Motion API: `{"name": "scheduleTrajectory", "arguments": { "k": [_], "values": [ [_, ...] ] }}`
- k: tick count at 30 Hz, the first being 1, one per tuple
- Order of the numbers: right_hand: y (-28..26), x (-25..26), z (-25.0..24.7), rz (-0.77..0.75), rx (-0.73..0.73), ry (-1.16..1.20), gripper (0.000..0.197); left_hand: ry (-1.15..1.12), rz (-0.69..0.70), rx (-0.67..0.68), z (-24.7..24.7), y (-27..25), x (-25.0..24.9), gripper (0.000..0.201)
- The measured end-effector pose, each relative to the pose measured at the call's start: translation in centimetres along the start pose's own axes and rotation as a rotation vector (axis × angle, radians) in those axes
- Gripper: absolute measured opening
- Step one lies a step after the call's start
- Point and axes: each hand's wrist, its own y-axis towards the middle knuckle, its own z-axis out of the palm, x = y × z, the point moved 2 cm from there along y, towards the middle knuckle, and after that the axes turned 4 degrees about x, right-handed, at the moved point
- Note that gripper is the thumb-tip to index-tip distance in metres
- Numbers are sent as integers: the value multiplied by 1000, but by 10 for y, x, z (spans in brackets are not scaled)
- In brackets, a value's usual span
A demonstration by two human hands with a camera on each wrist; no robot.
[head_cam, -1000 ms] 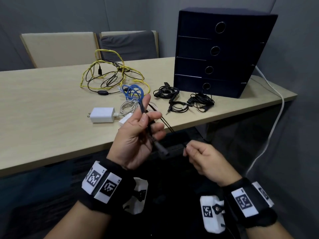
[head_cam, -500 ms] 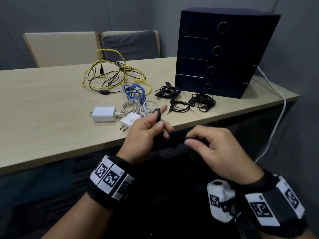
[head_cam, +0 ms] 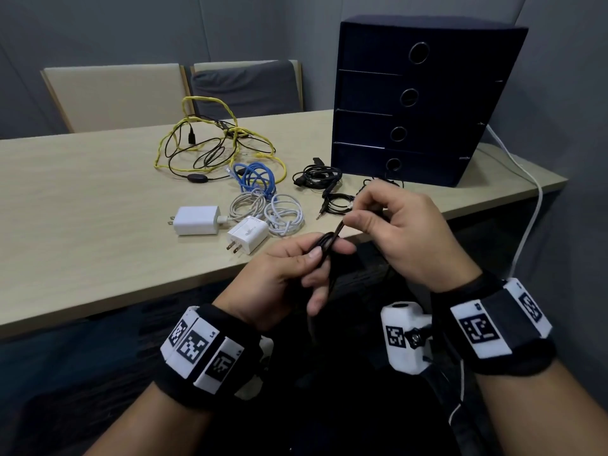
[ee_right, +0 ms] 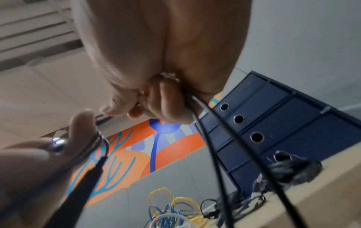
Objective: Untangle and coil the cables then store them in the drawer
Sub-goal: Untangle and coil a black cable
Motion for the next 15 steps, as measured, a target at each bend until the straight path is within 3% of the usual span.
{"name": "scheduleTrajectory", "arguments": {
  "k": [4, 7, 12, 15],
  "values": [
    [2, -17, 7, 85, -52, 78, 24, -283, 17, 144, 5, -3, -7, 40],
    [-6, -38, 19, 189, -17, 185, 38, -482, 79, 160, 11, 1, -17, 44],
    [-27, -55, 41, 300, 41, 475, 35, -589, 193, 44, 7, 10, -30, 44],
    [-41, -58, 49, 321, 62, 479, 32, -559, 257, -111, 6, 12, -34, 38]
  ]
}}
